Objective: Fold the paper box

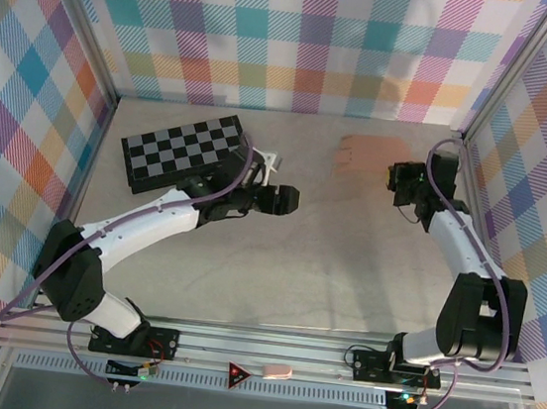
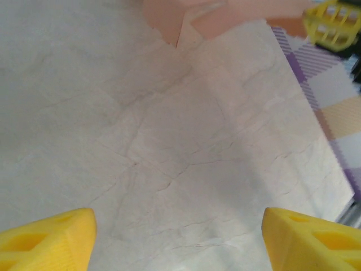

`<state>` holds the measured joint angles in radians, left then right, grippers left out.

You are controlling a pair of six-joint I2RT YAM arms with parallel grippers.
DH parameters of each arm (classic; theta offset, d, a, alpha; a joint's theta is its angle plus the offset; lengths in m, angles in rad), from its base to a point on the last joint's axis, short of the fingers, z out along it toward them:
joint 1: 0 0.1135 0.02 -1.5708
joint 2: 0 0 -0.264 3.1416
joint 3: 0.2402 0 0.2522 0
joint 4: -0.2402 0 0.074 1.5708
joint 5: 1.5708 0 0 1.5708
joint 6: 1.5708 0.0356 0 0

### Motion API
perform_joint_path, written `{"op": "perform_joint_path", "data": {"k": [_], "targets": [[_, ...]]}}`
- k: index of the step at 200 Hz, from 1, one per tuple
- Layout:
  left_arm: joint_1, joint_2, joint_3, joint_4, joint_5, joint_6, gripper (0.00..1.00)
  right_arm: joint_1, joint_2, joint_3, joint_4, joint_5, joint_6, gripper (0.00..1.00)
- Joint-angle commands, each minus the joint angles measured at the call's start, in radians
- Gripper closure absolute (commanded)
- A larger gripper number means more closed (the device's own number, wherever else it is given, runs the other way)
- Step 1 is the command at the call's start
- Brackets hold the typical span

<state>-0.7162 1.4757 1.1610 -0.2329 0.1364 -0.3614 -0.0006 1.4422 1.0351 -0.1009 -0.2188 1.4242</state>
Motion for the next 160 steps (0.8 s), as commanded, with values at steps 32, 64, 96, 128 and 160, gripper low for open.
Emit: {"op": "perform_joint_path", "data": {"k": [32, 64, 96, 128, 160], "targets": [[-0.107, 0.059, -0.04, 0.276, -0.233, 0.449, 0.11, 0.006, -0.022, 0.194, -0.287, -0.028, -0.022, 1.0], [-0.114, 0.162, 0.03, 0.369, -0.28, 0.492, 0.01, 0.016, -0.023, 0.269, -0.385, -0.053, 0.002, 1.0], [-0.114, 0.253, 0.122, 0.422, -0.362, 0.502, 0.0, 0.027, -0.038, 0.326, -0.464, -0.049, 0.017, 1.0], [-0.114, 0.326, 0.191, 0.453, -0.352, 0.485, 0.0, 0.028, -0.04, 0.377, -0.505, -0.058, 0.027, 1.0], [-0.114, 0.378, 0.236, 0.472, -0.432, 0.466, 0.0, 0.027, -0.046, 0.401, -0.517, -0.071, 0.054, 1.0]]}}
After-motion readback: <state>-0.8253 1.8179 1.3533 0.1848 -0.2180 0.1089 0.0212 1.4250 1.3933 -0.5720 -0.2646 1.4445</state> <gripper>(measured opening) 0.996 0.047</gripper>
